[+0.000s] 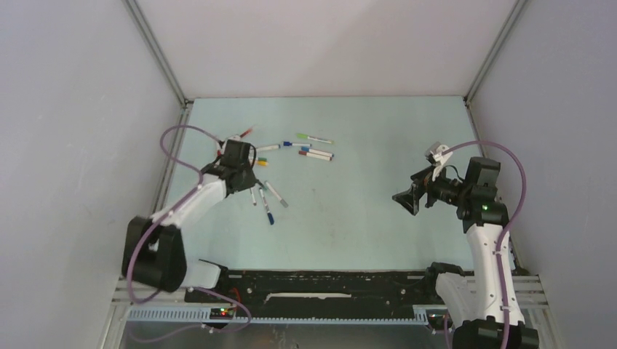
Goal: Open the pen caps
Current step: Pick up the pen from the center of the board.
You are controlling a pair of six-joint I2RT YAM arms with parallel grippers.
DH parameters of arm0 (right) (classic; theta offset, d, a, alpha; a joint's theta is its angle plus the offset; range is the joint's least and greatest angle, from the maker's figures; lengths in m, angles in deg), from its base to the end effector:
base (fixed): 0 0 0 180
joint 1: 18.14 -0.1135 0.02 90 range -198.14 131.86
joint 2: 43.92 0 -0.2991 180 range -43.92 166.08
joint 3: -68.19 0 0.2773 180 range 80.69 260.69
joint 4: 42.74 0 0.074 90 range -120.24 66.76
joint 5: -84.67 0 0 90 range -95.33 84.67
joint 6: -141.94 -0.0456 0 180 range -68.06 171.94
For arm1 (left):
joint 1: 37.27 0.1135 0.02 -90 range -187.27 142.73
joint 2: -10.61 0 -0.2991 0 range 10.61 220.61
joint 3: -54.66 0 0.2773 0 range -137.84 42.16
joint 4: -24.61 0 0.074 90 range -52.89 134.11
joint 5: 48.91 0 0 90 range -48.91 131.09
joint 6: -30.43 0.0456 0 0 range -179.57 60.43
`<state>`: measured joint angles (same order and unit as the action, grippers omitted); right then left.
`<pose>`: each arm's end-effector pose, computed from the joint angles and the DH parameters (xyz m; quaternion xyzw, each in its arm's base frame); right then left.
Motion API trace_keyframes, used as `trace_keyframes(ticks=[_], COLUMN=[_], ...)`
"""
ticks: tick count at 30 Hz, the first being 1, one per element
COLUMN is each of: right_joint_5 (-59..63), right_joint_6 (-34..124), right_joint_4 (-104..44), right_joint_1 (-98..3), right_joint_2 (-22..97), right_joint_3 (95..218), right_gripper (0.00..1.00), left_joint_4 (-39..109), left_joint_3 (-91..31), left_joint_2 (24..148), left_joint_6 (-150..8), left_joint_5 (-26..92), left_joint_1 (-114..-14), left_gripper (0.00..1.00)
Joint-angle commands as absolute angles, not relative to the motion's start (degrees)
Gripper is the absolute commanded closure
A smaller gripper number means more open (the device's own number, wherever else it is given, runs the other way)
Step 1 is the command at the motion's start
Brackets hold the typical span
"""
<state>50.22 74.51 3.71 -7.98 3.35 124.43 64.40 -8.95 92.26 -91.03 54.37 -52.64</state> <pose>0.1741 0.0070 0.3157 -0.2907 0.7665 0.2907 0.4934 0.2952 -0.0703 0.2233 -0.1653 0.9405 -0.0074 0.2967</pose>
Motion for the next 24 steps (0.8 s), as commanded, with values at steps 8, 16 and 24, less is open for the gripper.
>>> trace_keyframes(ticks=[8, 16, 24], right_joint_5=[64.24, 71.59, 68.48], right_joint_6=[69.49, 38.74, 28.46], right_joint_4=[1.81, -25.10, -35.81], right_joint_1=[-14.96, -17.94, -23.50], right_joint_2=[7.10, 9.40, 11.16], right_joint_3=[124.06, 116.27, 114.39], right_gripper=[0.00, 0.04, 0.06], left_joint_4=[29.46, 11.92, 3.44], left_joint_3=[6.86, 4.70, -0.03], left_joint_2=[64.07, 68.95, 79.07], left_joint_6=[-99.77, -103.84, -105.93], left_joint_5=[36.83, 45.35, 52.60], left_joint_1=[-65.37, -81.78, -90.04], left_gripper=[1.00, 1.00, 1.00])
